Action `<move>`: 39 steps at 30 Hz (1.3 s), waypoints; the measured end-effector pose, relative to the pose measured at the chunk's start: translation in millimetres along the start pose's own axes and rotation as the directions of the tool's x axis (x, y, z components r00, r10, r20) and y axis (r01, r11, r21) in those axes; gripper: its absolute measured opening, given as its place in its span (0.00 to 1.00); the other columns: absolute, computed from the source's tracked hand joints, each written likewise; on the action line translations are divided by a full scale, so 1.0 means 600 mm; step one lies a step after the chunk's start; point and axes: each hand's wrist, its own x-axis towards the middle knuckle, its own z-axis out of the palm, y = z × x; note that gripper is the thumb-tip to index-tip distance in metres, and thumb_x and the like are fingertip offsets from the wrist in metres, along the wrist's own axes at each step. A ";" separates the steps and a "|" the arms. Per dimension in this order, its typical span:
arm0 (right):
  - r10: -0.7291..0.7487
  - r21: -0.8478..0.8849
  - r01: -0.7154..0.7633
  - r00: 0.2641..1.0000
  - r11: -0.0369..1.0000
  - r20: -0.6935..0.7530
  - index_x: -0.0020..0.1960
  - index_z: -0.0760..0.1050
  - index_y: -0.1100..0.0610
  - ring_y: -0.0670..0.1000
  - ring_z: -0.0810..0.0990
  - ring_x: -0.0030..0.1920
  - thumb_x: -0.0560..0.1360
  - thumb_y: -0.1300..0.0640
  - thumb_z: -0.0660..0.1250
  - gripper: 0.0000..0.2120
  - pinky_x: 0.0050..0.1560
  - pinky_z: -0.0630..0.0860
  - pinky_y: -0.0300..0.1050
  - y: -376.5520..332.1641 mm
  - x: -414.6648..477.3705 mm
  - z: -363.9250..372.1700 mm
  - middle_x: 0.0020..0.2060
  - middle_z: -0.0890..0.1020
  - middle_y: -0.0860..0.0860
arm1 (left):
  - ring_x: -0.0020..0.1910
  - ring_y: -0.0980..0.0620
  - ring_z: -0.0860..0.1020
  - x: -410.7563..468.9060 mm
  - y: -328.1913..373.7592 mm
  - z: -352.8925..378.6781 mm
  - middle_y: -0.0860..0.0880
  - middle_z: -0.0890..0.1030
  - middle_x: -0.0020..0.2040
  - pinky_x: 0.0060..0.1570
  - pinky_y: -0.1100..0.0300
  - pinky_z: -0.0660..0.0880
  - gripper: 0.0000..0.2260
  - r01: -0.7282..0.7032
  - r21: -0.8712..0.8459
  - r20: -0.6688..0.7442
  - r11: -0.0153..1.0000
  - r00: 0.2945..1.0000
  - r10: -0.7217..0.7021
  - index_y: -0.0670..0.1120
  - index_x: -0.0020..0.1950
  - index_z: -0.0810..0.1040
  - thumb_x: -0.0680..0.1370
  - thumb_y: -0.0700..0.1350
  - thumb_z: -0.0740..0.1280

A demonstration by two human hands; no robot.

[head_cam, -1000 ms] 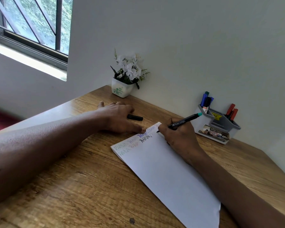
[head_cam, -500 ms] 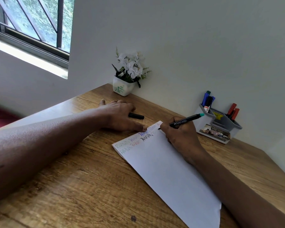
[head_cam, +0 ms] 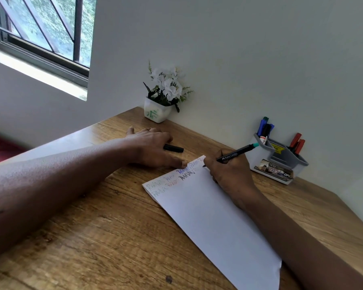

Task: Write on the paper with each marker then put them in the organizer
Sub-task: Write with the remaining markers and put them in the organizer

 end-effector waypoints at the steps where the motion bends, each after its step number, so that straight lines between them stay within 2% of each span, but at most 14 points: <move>1: 0.009 0.010 -0.009 1.000 1.000 0.009 0.35 0.78 0.61 0.46 0.76 0.25 0.71 0.59 0.74 0.09 0.29 0.73 0.41 0.000 -0.001 0.001 0.24 0.79 0.49 | 0.79 0.46 0.60 0.000 -0.001 0.000 0.48 0.62 0.80 0.76 0.32 0.48 0.45 0.002 0.000 0.001 1.000 1.000 -0.002 0.55 0.79 0.62 0.68 0.78 0.62; 3: 0.046 0.047 -0.047 0.999 0.998 0.027 0.38 0.79 0.63 0.45 0.76 0.25 0.73 0.59 0.74 0.09 0.29 0.74 0.40 -0.002 -0.003 0.001 0.25 0.80 0.50 | 0.79 0.46 0.60 0.000 -0.001 0.000 0.48 0.62 0.80 0.76 0.32 0.48 0.45 0.001 -0.008 -0.003 1.000 1.000 -0.001 0.56 0.79 0.62 0.68 0.78 0.62; 5: 0.112 0.178 -0.115 0.993 0.977 0.032 0.41 0.79 0.61 0.46 0.76 0.25 0.75 0.60 0.73 0.06 0.27 0.73 0.38 -0.004 -0.004 -0.004 0.26 0.81 0.51 | 0.79 0.46 0.61 -0.002 0.001 0.000 0.49 0.64 0.80 0.76 0.31 0.50 0.43 -0.013 -0.016 -0.024 1.000 1.000 0.013 0.56 0.79 0.63 0.69 0.76 0.63; 7: 0.160 0.373 -0.168 0.986 0.912 0.051 0.45 0.81 0.60 0.47 0.79 0.29 0.76 0.62 0.72 0.02 0.28 0.74 0.38 -0.006 -0.004 -0.010 0.29 0.83 0.52 | 0.77 0.47 0.64 0.000 -0.001 0.002 0.51 0.68 0.78 0.75 0.32 0.53 0.36 -0.042 -0.027 -0.084 0.999 0.996 0.039 0.58 0.78 0.65 0.74 0.72 0.63; 9: 0.179 0.497 -0.196 0.980 0.845 0.081 0.51 0.82 0.61 0.49 0.82 0.35 0.77 0.64 0.70 0.04 0.29 0.74 0.37 -0.006 -0.002 -0.017 0.35 0.85 0.54 | 0.75 0.48 0.68 0.006 -0.005 0.006 0.53 0.72 0.75 0.75 0.34 0.56 0.26 -0.085 -0.014 -0.172 0.996 0.982 0.082 0.59 0.75 0.69 0.78 0.66 0.63; 12: 0.147 0.546 -0.204 0.978 0.813 0.147 0.53 0.84 0.58 0.48 0.83 0.40 0.79 0.61 0.66 0.08 0.33 0.74 0.39 -0.006 -0.002 -0.022 0.42 0.87 0.55 | 0.68 0.51 0.73 0.010 -0.008 0.010 0.57 0.79 0.66 0.71 0.40 0.63 0.16 -0.153 0.067 -0.268 0.986 0.949 0.165 0.61 0.67 0.77 0.80 0.60 0.65; 15: 0.094 0.550 -0.202 0.972 0.810 0.217 0.50 0.86 0.54 0.49 0.82 0.42 0.80 0.56 0.63 0.13 0.35 0.72 0.41 -0.007 -0.006 -0.027 0.42 0.87 0.54 | 0.60 0.53 0.77 0.007 -0.002 0.011 0.58 0.82 0.56 0.62 0.48 0.69 0.10 -0.173 0.066 -0.327 0.983 0.927 0.185 0.61 0.59 0.82 0.79 0.57 0.69; 17: 0.049 0.542 -0.164 0.974 0.824 0.220 0.51 0.86 0.55 0.50 0.82 0.43 0.81 0.58 0.62 0.13 0.35 0.72 0.41 -0.005 -0.007 -0.030 0.43 0.87 0.55 | 0.55 0.56 0.79 0.007 -0.002 0.010 0.59 0.83 0.52 0.57 0.52 0.73 0.07 -0.216 0.008 -0.384 0.976 0.901 0.202 0.60 0.56 0.83 0.78 0.55 0.70; 19: -0.011 0.556 -0.105 0.980 0.824 0.200 0.52 0.84 0.58 0.51 0.83 0.43 0.80 0.61 0.63 0.10 0.34 0.73 0.41 -0.004 -0.010 -0.033 0.44 0.88 0.58 | 0.49 0.63 0.80 0.004 -0.002 0.007 0.61 0.84 0.47 0.49 0.60 0.75 0.03 -0.295 -0.145 -0.421 0.944 0.882 0.212 0.61 0.51 0.83 0.78 0.52 0.72; 22: -0.077 0.580 -0.053 0.977 0.813 0.197 0.50 0.80 0.60 0.52 0.84 0.43 0.79 0.64 0.65 0.05 0.34 0.74 0.41 -0.003 -0.013 -0.034 0.44 0.88 0.59 | 0.46 0.67 0.80 -0.008 0.006 0.004 0.63 0.84 0.43 0.44 0.72 0.71 0.05 -0.387 -0.278 -0.431 0.879 0.868 0.246 0.62 0.46 0.82 0.78 0.50 0.73; 27: -0.102 0.568 -0.046 0.969 0.822 0.226 0.49 0.80 0.60 0.52 0.84 0.44 0.79 0.64 0.66 0.05 0.34 0.73 0.40 -0.005 -0.016 -0.033 0.44 0.88 0.59 | 0.49 0.64 0.81 -0.011 0.014 0.010 0.63 0.84 0.45 0.51 0.61 0.78 0.06 -0.441 -0.310 -0.424 0.842 0.857 0.293 0.62 0.45 0.83 0.78 0.49 0.73; 29: -0.104 0.563 -0.048 0.966 0.825 0.235 0.49 0.80 0.60 0.52 0.83 0.44 0.79 0.64 0.66 0.04 0.35 0.73 0.40 -0.006 -0.016 -0.033 0.43 0.88 0.59 | 0.49 0.64 0.82 -0.012 0.016 0.011 0.64 0.85 0.45 0.52 0.62 0.78 0.07 -0.462 -0.315 -0.424 0.829 0.850 0.312 0.62 0.46 0.83 0.77 0.48 0.74; 34: -0.108 0.555 -0.047 0.964 0.830 0.242 0.50 0.79 0.61 0.52 0.83 0.43 0.79 0.64 0.66 0.03 0.33 0.73 0.39 -0.007 -0.016 -0.033 0.43 0.88 0.60 | 0.45 0.58 0.83 -0.005 0.010 0.012 0.58 0.86 0.43 0.47 0.58 0.77 0.04 -0.497 -0.393 -0.413 0.773 0.847 0.335 0.57 0.48 0.85 0.78 0.47 0.74; 39: -0.130 0.560 -0.027 0.962 0.828 0.239 0.47 0.77 0.62 0.51 0.83 0.40 0.78 0.62 0.70 0.03 0.33 0.72 0.40 -0.004 -0.017 -0.032 0.40 0.87 0.60 | 0.39 0.58 0.79 -0.009 0.018 0.012 0.54 0.85 0.40 0.40 0.66 0.73 0.04 -0.542 -0.510 -0.376 0.668 0.839 0.393 0.51 0.47 0.85 0.79 0.42 0.72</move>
